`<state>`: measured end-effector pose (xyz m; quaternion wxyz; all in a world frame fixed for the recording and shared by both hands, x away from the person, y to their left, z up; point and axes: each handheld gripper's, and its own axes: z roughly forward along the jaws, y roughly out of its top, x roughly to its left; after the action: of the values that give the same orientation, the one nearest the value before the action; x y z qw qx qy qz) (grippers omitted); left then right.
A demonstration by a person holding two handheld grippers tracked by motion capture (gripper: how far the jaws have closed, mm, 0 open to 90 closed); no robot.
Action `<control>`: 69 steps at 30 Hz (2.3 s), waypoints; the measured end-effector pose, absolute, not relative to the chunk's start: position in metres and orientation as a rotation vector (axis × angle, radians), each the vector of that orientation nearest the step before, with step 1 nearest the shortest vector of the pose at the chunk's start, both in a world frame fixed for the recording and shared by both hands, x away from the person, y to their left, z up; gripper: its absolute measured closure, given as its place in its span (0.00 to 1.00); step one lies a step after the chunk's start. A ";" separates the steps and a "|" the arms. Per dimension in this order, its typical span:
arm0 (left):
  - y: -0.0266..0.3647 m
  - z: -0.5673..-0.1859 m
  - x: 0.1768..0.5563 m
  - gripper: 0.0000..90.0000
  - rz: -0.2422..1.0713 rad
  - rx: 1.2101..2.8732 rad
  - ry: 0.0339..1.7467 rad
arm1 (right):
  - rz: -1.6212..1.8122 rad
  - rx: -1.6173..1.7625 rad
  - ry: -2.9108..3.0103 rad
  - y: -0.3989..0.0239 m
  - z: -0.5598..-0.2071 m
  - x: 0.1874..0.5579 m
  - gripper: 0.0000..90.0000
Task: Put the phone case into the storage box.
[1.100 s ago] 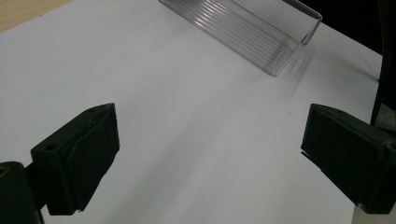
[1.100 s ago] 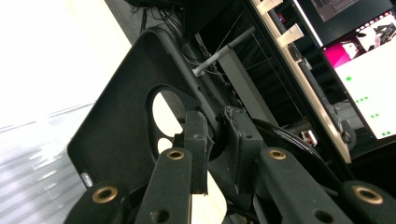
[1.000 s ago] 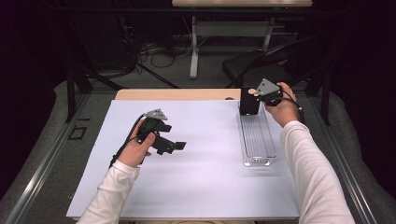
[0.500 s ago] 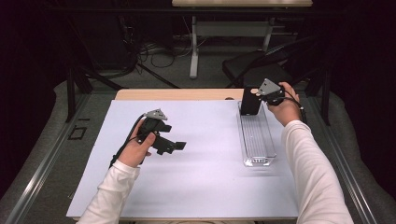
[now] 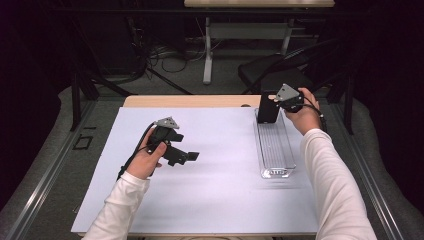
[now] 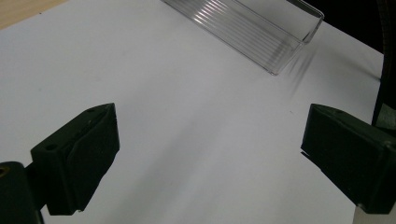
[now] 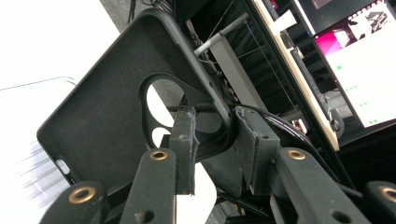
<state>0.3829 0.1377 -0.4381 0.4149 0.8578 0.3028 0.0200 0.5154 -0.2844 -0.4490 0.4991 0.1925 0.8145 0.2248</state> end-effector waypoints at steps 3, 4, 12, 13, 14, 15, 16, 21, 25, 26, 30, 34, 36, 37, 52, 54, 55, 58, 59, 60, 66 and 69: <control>0.138 -0.438 0.383 0.05 0.051 2.152 0.761 | 0.544 0.478 1.968 -0.285 -0.449 0.516 0.75; 0.138 -0.438 0.383 0.05 0.049 2.152 0.760 | 0.543 0.476 1.969 -0.286 -0.449 0.516 0.75; 0.138 -0.438 0.383 0.05 0.050 2.149 0.764 | 0.546 0.489 1.967 -0.286 -0.449 0.515 0.71; 0.138 -0.438 0.383 0.05 0.050 2.149 0.764 | 0.544 0.488 1.967 -0.286 -0.449 0.515 0.70; 0.139 -0.438 0.383 0.05 0.052 2.146 0.765 | 0.542 0.480 1.965 -0.286 -0.448 0.515 0.69; 0.139 -0.438 0.383 0.05 0.050 2.147 0.764 | 0.543 0.478 1.966 -0.286 -0.448 0.515 0.69; 0.139 -0.438 0.383 0.05 0.051 2.146 0.765 | 0.544 0.479 1.966 -0.286 -0.448 0.515 0.68; 0.139 -0.438 0.383 0.05 0.052 2.146 0.765 | 0.543 0.492 1.960 -0.285 -0.448 0.515 0.62; 0.139 -0.438 0.383 0.05 0.050 2.147 0.765 | 0.535 0.503 1.960 -0.285 -0.447 0.515 0.54; 0.139 -0.438 0.384 0.05 0.051 2.147 0.765 | 0.533 0.509 1.958 -0.285 -0.447 0.514 0.52; 0.140 -0.438 0.383 0.05 0.052 2.142 0.768 | 0.537 0.529 1.948 -0.285 -0.447 0.513 0.43; 0.142 -0.438 0.383 0.05 0.054 2.141 0.774 | 0.554 0.597 1.934 -0.282 -0.443 0.510 0.39; 0.143 -0.437 0.383 0.05 0.060 2.141 0.773 | 0.556 0.636 1.920 -0.281 -0.439 0.507 0.33; 0.144 -0.436 0.383 0.05 0.060 2.134 0.775 | 0.571 0.665 1.909 -0.280 -0.438 0.505 0.32; 0.147 -0.433 0.384 0.05 0.074 2.116 0.779 | 0.882 0.953 1.936 -0.258 -0.415 0.464 0.00; 0.148 -0.432 0.384 0.05 0.074 2.115 0.777 | 0.932 0.981 1.941 -0.256 -0.414 0.458 0.00; 0.149 -0.432 0.384 0.05 0.074 2.115 0.778 | 0.952 0.986 1.941 -0.254 -0.413 0.454 0.00; 0.150 -0.432 0.385 0.05 0.077 2.111 0.781 | 1.010 0.998 1.944 -0.251 -0.412 0.444 0.00; 0.150 -0.432 0.385 0.05 0.076 2.109 0.784 | 1.029 1.007 1.954 -0.249 -0.412 0.440 0.00; 0.150 -0.432 0.385 0.05 0.079 2.108 0.783 | 1.038 1.008 1.960 -0.247 -0.412 0.438 0.00; 0.152 -0.431 0.385 0.05 0.082 2.109 0.784 | 1.116 1.001 2.009 -0.232 -0.412 0.417 0.00; 0.153 -0.431 0.385 0.05 0.086 2.107 0.783 | 1.160 0.995 2.041 -0.224 -0.414 0.406 0.00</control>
<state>0.3850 0.1531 -0.4311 0.4313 0.8451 0.3142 0.0346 0.4063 -0.2242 -0.4140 0.2916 0.3732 0.7658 0.4350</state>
